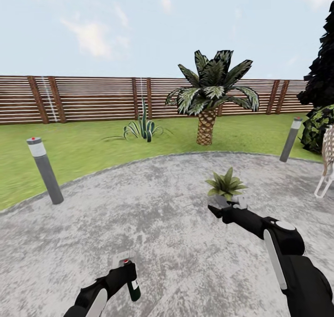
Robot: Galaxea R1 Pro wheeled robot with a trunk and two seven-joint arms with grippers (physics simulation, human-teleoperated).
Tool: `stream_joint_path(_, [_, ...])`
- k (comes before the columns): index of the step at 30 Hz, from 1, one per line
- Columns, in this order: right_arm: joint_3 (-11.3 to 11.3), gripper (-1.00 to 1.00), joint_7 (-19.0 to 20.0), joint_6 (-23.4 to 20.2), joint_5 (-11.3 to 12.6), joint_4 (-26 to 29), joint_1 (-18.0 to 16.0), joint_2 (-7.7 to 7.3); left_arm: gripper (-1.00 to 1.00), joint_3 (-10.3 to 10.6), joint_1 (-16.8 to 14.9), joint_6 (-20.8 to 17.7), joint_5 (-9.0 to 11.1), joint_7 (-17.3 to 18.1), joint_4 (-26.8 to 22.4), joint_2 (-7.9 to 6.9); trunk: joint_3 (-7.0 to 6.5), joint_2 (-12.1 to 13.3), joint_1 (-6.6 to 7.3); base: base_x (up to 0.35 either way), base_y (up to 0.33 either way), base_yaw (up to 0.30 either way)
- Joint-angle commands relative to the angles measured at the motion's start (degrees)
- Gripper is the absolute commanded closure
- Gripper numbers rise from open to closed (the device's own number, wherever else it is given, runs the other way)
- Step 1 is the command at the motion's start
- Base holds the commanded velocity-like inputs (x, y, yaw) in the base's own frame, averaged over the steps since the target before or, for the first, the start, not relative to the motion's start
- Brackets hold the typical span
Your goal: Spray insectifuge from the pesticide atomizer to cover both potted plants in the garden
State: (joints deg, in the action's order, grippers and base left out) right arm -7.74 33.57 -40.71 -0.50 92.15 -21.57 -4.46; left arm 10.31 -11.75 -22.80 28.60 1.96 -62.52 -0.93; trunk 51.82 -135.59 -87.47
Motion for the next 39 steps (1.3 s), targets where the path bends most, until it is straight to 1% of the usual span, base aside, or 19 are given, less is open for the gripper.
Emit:
stream_joint_path(1, [0.0,-1.0,0.2,-0.6,-0.3,0.1,0.0,0.0,1.0,0.1,0.0,-0.2,0.2,0.0,-0.1,-0.04,0.06,0.0,-0.02,0.339,0.0,0.0])
stream_joint_path(5, [0.1,-1.0,0.0,-0.8,-2.1,0.3,0.0,0.01,1.0,0.0,0.0,-0.2,0.3,0.0,0.0,-0.06,0.06,0.0,-0.02,0.339,0.0,0.0])
stream_joint_path(8, [0.5,-1.0,0.0,-0.7,-2.9,0.3,0.2,0.1,1.0,0.1,0.0,-0.2,0.3,0.0,0.0,-0.04,0.06,0.0,-0.02,0.339,0.0,0.0])
stream_joint_path(14, [0.3,-1.0,0.0,-0.5,-3.1,0.3,0.3,0.14,1.0,0.1,0.0,-0.2,0.6,0.0,0.0,-0.04,0.06,0.0,-0.02,0.339,0.0,0.0])
stream_joint_path(16, [0.7,-1.0,-0.1,-0.8,-3.1,0.3,0.5,0.64,1.0,0.1,0.0,-0.2,0.7,0.0,0.0,-0.08,0.06,0.0,-0.02,0.339,-0.069,0.0])
stream_joint_path(18, [0.8,-1.0,-0.1,-0.9,-3.1,0.3,0.5,0.75,1.0,0.1,0.0,-0.2,0.7,0.1,0.0,-0.07,0.06,0.0,-0.02,0.339,-0.106,0.0])
stream_joint_path(30, [0.4,-1.0,-0.2,-0.1,-3.1,0.4,0.7,0.86,1.0,0.0,0.0,-0.1,0.6,0.5,-0.1,-0.21,0.06,0.0,-0.02,0.318,-0.186,-0.264])
stream_joint_path(34, [0.4,-1.0,-0.2,0.1,-3.1,0.4,0.7,0.83,1.0,0.0,0.0,1.1,0.5,0.2,-0.2,-0.2,0.06,0.0,-0.02,0.316,-0.193,-0.273])
stream_joint_path(39, [0.2,-1.0,-0.2,0.2,-3.1,0.4,0.7,0.72,1.0,0.0,0.0,1.4,0.4,0.0,-0.2,-0.15,0.06,0.0,-0.02,0.316,-0.196,-0.257])
